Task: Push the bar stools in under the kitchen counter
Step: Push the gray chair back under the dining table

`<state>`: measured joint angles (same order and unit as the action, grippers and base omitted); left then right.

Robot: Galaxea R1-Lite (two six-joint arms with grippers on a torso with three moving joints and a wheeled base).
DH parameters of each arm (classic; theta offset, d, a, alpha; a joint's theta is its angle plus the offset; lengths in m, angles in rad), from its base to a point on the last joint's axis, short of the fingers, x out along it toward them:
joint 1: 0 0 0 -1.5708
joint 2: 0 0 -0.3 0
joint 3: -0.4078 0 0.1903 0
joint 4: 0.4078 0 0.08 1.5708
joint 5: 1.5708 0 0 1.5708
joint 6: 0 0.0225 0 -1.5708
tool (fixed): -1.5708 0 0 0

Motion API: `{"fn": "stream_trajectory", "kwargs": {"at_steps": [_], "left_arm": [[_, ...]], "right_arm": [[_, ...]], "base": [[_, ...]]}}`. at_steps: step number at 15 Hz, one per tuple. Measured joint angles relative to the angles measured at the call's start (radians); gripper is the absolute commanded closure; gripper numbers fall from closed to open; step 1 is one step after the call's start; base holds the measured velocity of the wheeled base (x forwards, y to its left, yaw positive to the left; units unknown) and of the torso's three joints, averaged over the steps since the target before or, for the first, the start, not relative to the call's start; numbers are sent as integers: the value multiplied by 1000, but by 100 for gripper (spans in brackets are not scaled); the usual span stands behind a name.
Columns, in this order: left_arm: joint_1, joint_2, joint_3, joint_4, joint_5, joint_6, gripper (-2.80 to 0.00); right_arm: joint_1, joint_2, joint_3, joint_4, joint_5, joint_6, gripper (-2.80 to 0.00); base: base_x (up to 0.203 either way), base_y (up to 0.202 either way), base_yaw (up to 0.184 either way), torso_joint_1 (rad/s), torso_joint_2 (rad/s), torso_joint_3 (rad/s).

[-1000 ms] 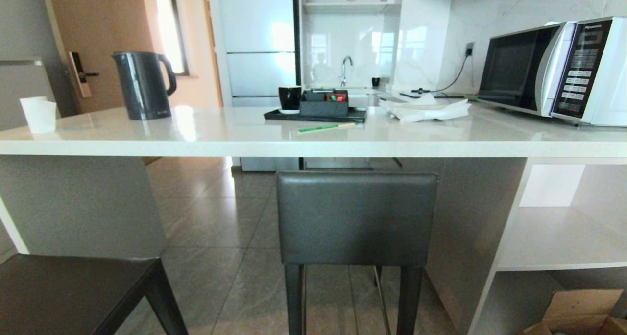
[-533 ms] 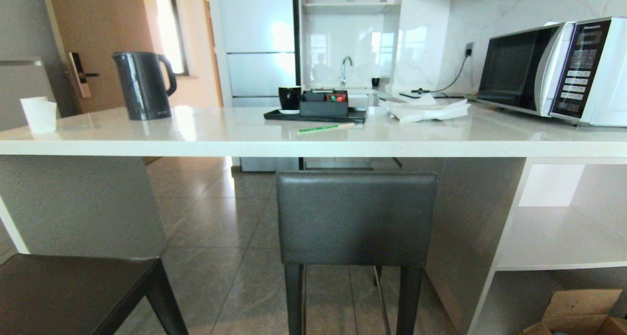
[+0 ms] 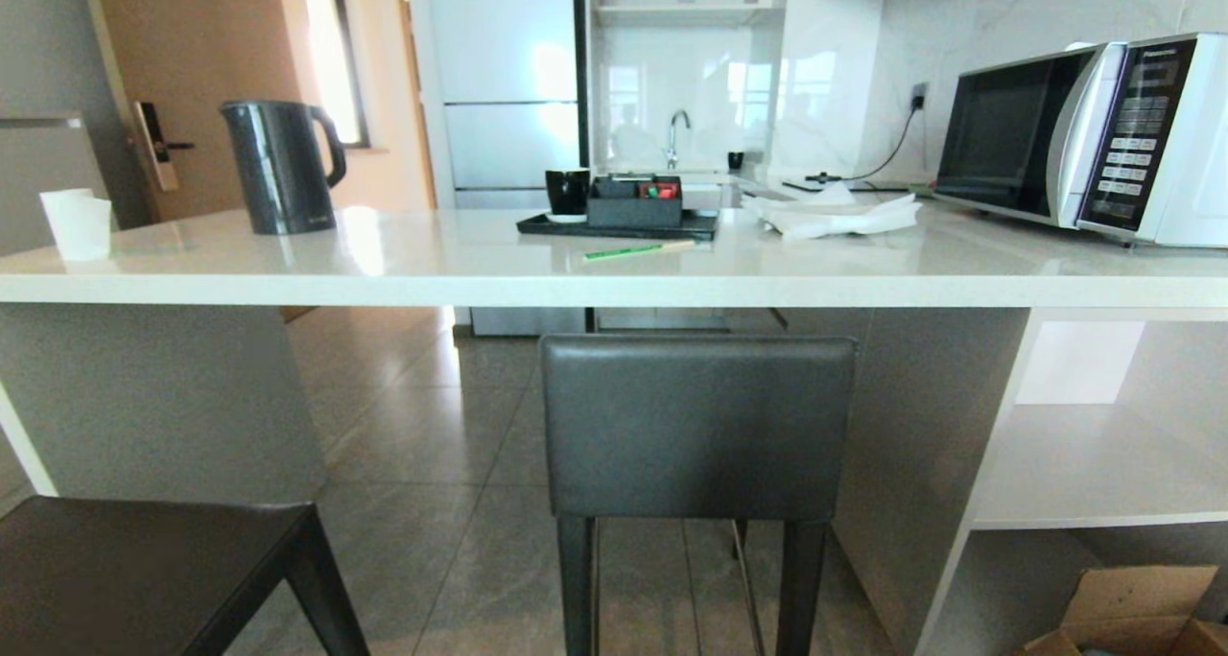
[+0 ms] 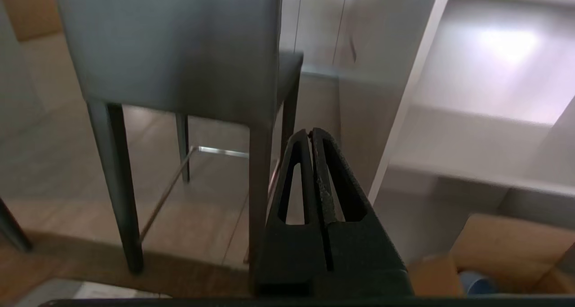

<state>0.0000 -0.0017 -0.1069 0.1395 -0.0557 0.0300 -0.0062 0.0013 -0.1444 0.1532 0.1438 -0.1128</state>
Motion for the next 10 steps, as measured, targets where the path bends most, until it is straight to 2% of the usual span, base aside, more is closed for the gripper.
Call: {"fn": "stream_trajectory", "kwargs": {"at_steps": [2, 5, 6, 8, 10], "left_arm": [[0, 0, 19, -3, -6, 3, 0], [0, 0, 26, -6, -20, 19, 0], [0, 0, 28, -14, -20, 21, 0], [1, 0, 51, -86, -23, 26, 0], [1, 0, 81, -186, -29, 21, 0]], "right_arm": [[0, -1, 63, -78, -6, 21, 0], [0, -2, 84, -86, -19, 26, 0], [0, -2, 88, -85, -49, 22, 0], [0, -2, 116, -101, -121, 5, 0], [0, -2, 122, -106, -119, 5, 0]], "base": [[0, 0, 0, 0, 0, 0], [0, 0, 0, 0, 0, 0], [0, 0, 0, 0, 0, 0], [0, 0, 0, 0, 0, 0], [0, 0, 0, 0, 0, 0]]}}
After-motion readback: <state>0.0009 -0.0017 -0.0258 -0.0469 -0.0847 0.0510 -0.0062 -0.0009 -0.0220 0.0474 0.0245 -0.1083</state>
